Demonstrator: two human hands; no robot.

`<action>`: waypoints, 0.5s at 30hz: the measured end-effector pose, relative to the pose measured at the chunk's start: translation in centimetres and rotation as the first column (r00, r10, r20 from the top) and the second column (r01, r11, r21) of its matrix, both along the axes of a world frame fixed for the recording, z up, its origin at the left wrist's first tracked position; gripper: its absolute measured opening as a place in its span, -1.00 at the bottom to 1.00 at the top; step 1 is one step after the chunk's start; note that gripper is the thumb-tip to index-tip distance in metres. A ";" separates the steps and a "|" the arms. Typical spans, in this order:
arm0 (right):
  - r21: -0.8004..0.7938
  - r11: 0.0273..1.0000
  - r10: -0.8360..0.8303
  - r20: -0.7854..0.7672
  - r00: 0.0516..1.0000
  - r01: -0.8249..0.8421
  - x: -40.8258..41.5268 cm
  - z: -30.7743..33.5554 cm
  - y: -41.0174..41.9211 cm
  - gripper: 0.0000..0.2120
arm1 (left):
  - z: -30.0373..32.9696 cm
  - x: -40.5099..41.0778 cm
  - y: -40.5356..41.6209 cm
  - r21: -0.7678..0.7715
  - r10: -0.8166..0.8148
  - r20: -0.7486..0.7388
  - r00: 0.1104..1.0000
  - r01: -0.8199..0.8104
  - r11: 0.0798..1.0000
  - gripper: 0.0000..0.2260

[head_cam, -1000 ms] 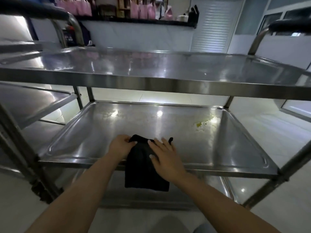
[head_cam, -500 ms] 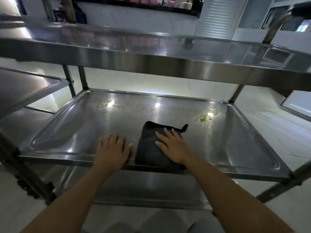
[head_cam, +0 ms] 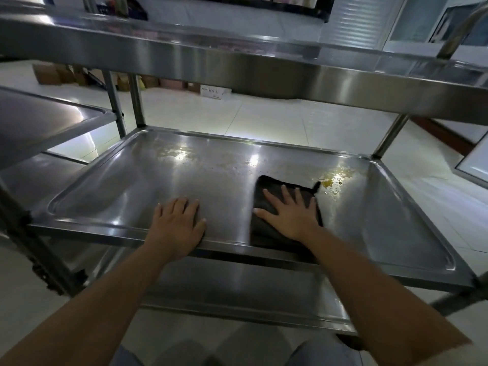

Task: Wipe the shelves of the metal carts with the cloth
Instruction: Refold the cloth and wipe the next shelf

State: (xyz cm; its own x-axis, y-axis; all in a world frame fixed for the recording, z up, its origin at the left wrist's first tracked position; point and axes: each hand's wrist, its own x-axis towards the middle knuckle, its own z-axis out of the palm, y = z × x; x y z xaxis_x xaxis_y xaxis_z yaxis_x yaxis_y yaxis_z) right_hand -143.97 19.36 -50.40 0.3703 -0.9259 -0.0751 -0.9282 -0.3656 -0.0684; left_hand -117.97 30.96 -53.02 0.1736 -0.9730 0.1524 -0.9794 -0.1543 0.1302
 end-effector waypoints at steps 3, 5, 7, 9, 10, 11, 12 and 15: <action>0.028 0.975 -0.220 -0.021 0.975 0.221 -6.9 0.5 -0.9 -0.21 | 0.0 0.2 -0.1 0.003 0.002 -0.008 1.000 -0.002 1.000 -0.50; 0.052 0.950 -0.308 -0.014 0.951 0.308 -8.9 0.8 -0.6 -0.25 | 0.7 0.1 -0.6 0.027 0.032 0.028 0.999 -0.033 0.999 -0.54; 0.056 0.948 -0.313 0.002 0.950 0.313 -8.3 0.8 0.0 -0.26 | 2.0 -1.1 -1.3 0.059 0.065 0.038 0.997 -0.067 0.996 -0.60; 0.042 0.970 -0.242 0.029 0.970 0.241 -6.5 0.7 0.8 -0.26 | 3.2 -4.1 -2.4 0.040 0.023 -0.019 1.000 -0.023 0.999 -0.65; 0.030 0.983 -0.182 0.032 0.983 0.181 -5.6 0.5 1.2 -0.26 | 3.6 -6.1 -2.9 0.031 -0.022 -0.056 0.998 0.024 0.999 -0.65; 0.022 0.993 -0.114 0.026 0.993 0.113 -5.0 0.2 1.6 -0.25 | 3.7 -8.3 -3.5 0.028 -0.065 -0.087 0.994 0.068 0.997 -0.65; 0.019 0.999 -0.049 0.016 0.999 0.049 -4.6 -0.1 1.9 -0.25 | 3.6 -10.3 -4.0 0.022 -0.100 -0.100 0.990 0.103 0.994 -0.66; -0.005 1.000 0.026 0.015 1.000 -0.026 -6.6 -0.6 1.5 -0.21 | 2.3 -14.1 -5.2 -0.075 -0.156 -0.053 0.986 0.152 0.986 -0.69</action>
State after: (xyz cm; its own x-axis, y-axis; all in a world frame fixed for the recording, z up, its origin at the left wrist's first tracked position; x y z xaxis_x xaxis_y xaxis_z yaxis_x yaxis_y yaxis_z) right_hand -150.62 20.86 -51.03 0.3951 -0.9163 -0.0649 -0.9174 -0.3898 -0.0803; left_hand -132.08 25.80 -50.69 0.0333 -0.9759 0.2155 -0.9811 0.0093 0.1933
